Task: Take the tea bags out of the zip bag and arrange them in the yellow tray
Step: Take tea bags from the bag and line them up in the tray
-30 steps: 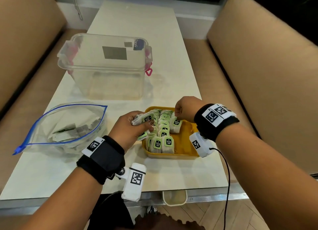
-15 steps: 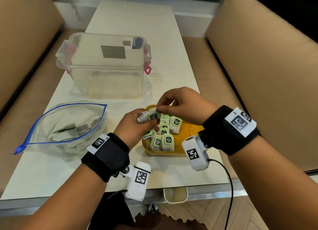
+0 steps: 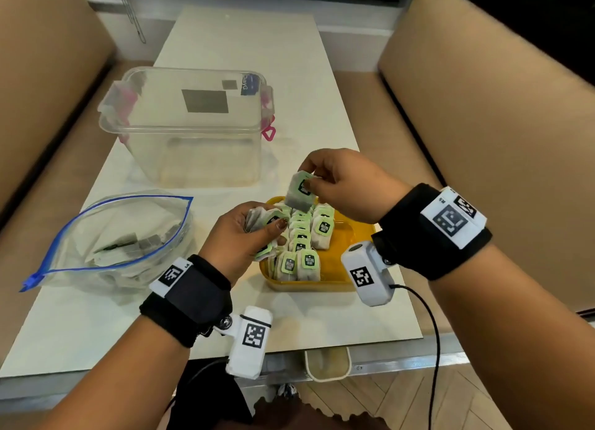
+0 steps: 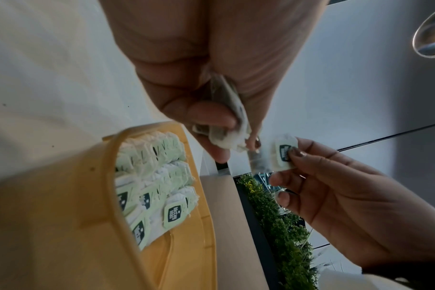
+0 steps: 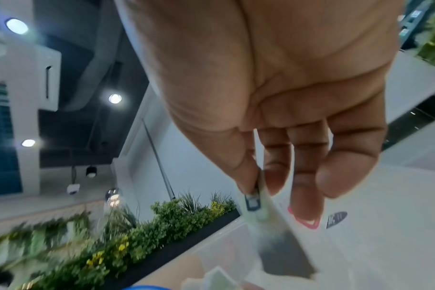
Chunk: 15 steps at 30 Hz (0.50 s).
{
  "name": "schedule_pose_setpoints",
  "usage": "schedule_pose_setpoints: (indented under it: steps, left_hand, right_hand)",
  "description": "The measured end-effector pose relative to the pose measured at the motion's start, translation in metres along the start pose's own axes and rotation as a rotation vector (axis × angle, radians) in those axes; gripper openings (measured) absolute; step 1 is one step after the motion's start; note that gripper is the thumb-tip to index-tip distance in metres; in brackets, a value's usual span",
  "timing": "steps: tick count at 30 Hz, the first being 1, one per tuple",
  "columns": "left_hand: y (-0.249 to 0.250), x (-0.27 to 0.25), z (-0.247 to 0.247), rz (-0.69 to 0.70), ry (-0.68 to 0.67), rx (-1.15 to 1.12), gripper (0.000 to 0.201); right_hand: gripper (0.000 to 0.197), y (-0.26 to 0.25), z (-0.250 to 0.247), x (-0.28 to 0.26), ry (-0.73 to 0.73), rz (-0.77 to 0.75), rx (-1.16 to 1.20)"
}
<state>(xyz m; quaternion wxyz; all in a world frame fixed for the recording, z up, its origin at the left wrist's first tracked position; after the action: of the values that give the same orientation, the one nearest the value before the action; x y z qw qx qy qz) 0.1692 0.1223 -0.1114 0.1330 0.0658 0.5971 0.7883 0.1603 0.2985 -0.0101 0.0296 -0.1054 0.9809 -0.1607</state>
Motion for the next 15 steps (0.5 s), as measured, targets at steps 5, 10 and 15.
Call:
schedule_pose_setpoints:
  steps: [5, 10, 15]
  left_hand:
    - [0.002, 0.003, 0.009, -0.012, -0.043, -0.053, 0.019]
    - [-0.008, 0.005, 0.009, -0.01, -0.047, 0.072, 0.004]
    - [-0.018, 0.004, 0.001, -0.032, -0.03, 0.092, 0.006]
  right_hand:
    - [0.025, -0.006, 0.003, 0.005, -0.125, -0.078, -0.163]
    - [0.019, -0.005, 0.006, 0.012, -0.156, -0.083, -0.175]
    - [0.009, 0.014, 0.008, 0.012, -0.165, 0.008, -0.207]
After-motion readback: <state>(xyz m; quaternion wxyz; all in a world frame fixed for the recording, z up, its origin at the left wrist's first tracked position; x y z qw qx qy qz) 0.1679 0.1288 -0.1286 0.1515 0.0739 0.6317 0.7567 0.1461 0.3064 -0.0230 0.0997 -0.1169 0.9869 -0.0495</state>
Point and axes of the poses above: each hand's wrist, its own x-axis towards the middle knuckle, its own z-axis out of the palm, y = z × x, the point moved 2 cm from there along x, towards the middle knuckle, and after that the axes turned 13 degrees about -x, right-handed, at the moved point
